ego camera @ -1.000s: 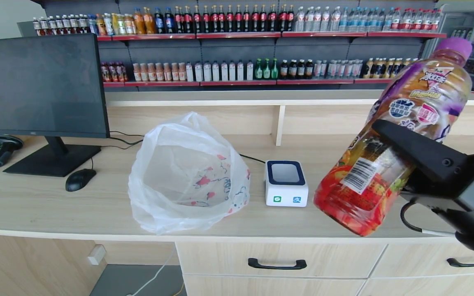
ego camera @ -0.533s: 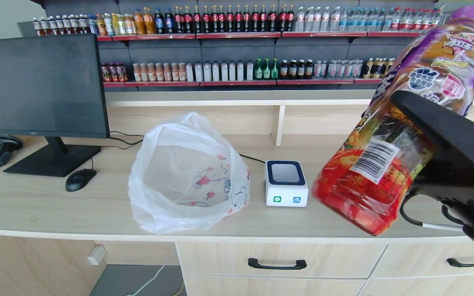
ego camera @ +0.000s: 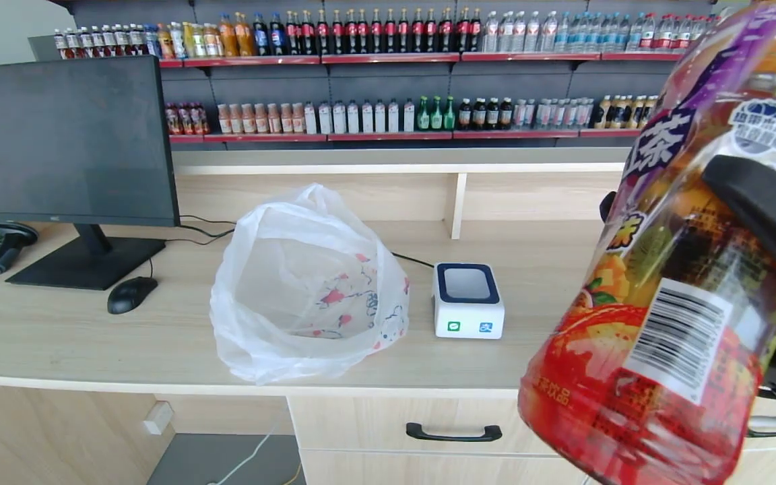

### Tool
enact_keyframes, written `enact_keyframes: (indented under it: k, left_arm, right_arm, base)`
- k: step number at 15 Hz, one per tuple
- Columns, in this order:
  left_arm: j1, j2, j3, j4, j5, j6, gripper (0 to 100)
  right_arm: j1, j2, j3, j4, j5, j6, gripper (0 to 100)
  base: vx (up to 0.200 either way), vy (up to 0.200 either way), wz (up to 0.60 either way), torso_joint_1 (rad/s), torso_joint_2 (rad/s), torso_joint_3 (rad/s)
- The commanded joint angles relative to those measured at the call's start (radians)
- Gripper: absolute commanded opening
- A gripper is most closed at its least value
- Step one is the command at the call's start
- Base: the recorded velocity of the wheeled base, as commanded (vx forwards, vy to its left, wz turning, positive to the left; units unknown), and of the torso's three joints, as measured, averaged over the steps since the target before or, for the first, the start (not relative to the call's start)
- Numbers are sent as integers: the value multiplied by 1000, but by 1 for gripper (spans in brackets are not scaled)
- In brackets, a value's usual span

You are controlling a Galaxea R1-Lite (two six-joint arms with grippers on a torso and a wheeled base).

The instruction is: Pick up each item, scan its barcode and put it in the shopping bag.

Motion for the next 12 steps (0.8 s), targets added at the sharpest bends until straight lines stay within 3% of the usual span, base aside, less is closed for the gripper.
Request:
enact_keyframes:
  k: [1,12]
  left_arm:
    - [0,0,0,0,1,0,100]
    - [0,0,0,0,0,0,100]
  right_arm:
    - [16,-1,8,0,-1,1,0]
    - [21,-3,15,0,0,-3,0]
  base:
    - [0,0,0,0,0,0]
    - [0,0,0,0,0,0]
